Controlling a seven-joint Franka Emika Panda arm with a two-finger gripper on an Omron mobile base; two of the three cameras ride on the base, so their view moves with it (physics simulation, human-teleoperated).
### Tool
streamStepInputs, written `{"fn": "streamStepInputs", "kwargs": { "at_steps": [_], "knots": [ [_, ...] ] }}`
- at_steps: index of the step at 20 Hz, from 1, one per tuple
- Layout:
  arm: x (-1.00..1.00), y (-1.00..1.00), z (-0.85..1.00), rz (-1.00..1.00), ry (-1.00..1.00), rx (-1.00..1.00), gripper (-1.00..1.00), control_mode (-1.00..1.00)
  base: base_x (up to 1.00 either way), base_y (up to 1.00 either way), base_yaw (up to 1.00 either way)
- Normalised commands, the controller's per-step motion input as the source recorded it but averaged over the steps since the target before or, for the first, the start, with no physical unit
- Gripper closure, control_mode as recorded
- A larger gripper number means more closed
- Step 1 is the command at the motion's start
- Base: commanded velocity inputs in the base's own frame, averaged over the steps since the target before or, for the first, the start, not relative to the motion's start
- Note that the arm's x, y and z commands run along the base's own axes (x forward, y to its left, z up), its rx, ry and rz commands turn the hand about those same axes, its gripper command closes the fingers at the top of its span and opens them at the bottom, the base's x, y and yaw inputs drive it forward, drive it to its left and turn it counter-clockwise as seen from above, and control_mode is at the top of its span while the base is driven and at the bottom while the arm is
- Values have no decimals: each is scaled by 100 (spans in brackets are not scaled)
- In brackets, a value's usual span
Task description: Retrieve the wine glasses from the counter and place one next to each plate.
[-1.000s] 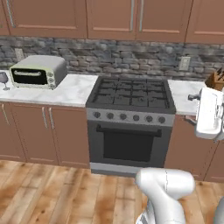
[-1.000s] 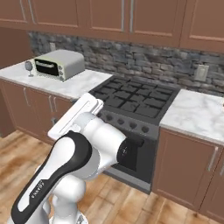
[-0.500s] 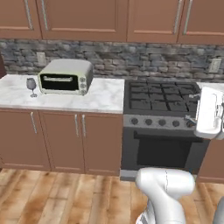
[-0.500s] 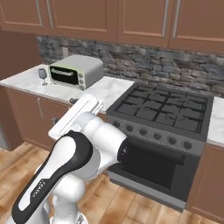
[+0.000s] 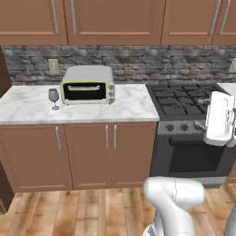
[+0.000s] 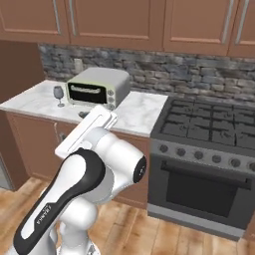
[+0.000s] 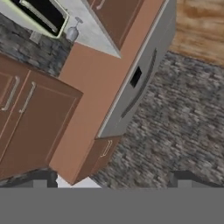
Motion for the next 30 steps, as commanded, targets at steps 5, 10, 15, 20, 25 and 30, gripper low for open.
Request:
{"fn": "streamStepInputs", "kwargs": {
  "at_steps": [5,10,15,20,25,30],
  "knots": [
    [0,0,0,0,0,0,-100,100,-10,100,-26],
    [0,0,0,0,0,0,-100,100,-74,100,-4],
    [0,0,0,0,0,0,-100,100,-42,100,-9],
    [0,0,0,0,0,0,-100,100,10,99,-29],
    [0,0,0,0,0,0,-100,100,50,99,-37],
    [0,0,0,0,0,0,-100,100,26,18,-22]
  ]
}}
